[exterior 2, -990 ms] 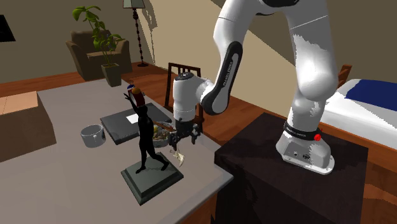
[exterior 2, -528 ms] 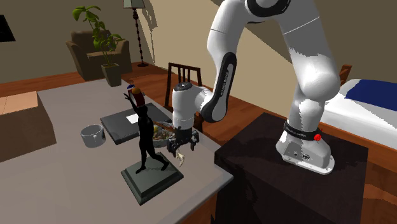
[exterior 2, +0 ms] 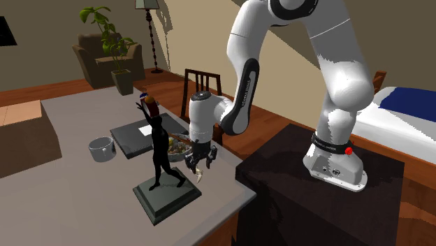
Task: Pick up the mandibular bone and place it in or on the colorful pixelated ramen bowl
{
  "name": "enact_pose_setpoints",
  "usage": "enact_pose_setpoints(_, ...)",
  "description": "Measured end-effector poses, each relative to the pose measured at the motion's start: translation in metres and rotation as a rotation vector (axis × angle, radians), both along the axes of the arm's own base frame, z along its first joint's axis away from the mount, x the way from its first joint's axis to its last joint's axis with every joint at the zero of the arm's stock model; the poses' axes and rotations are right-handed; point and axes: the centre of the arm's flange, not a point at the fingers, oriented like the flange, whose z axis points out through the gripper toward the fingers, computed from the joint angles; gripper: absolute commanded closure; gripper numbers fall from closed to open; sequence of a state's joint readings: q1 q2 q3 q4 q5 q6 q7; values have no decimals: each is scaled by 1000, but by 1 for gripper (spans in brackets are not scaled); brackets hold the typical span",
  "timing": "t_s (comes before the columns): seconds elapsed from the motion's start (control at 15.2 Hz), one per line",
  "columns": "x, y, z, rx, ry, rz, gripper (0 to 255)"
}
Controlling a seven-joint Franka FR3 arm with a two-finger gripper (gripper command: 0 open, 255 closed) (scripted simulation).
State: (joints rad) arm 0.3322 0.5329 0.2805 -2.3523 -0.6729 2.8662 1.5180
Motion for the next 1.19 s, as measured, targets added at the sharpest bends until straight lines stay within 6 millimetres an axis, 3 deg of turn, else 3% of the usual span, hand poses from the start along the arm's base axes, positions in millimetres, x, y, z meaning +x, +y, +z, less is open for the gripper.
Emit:
enact_pose_setpoints(0.59,1,3,5,22,-12,7,255)
enact_pose_setpoints(0.86,-1,-1,16,-2,1,-1,255)
enact_pose_setpoints(0.92,-1,-1,16,-2,1,-1,0)
enact_pose_setpoints(1.19,17,-15,25,10,-33,-7,0)
